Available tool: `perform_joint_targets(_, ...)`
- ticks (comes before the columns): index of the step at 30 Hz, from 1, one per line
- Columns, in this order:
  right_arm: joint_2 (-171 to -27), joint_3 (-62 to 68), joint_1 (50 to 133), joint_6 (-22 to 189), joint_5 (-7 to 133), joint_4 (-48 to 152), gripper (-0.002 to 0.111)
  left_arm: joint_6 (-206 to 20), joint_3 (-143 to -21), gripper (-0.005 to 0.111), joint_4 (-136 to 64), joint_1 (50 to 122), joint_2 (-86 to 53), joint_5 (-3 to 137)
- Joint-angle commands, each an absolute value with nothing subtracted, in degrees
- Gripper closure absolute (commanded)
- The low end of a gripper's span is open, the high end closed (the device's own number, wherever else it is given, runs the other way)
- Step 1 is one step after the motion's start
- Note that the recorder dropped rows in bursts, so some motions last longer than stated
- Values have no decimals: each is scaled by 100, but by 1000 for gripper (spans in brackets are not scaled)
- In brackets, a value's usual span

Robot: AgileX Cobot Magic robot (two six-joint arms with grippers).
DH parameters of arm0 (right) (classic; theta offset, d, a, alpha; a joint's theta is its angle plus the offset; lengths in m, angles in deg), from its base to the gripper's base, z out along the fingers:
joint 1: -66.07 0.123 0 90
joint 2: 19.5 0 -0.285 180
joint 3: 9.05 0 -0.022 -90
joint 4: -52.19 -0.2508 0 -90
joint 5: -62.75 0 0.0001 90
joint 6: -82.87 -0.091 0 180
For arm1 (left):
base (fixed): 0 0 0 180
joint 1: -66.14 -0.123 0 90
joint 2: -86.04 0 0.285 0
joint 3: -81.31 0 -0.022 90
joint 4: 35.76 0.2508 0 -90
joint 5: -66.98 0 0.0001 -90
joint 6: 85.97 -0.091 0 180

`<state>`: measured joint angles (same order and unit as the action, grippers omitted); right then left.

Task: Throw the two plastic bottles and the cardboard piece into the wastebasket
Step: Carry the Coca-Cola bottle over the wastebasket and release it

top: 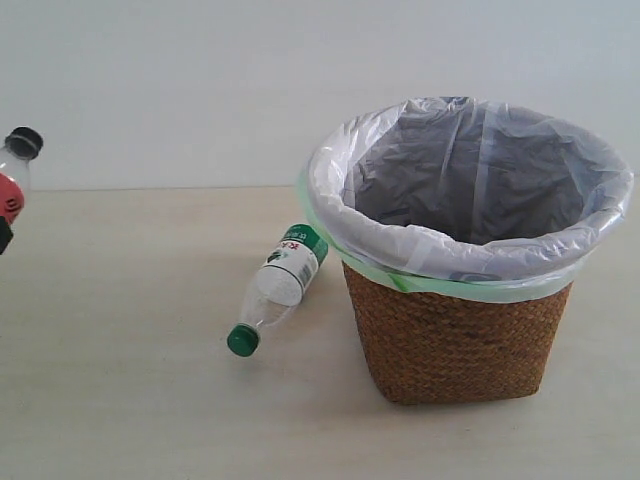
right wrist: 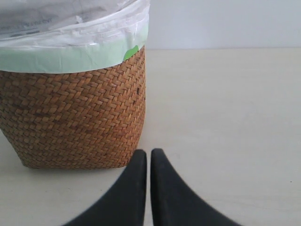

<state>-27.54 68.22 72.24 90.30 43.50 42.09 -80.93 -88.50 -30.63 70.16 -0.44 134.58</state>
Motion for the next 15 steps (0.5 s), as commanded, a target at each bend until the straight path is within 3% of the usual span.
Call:
perform_joint_targets(1, -2729, 6817, 7194, 9053, 4385, 4238, 108, -7210, -8856, 103, -1827, 7004, -86, 13694)
perform_joint_targets(15, -2729, 6817, 7194, 9053, 4385, 4238, 108, -6938, -8845, 103, -1370, 7004, 158, 13694)
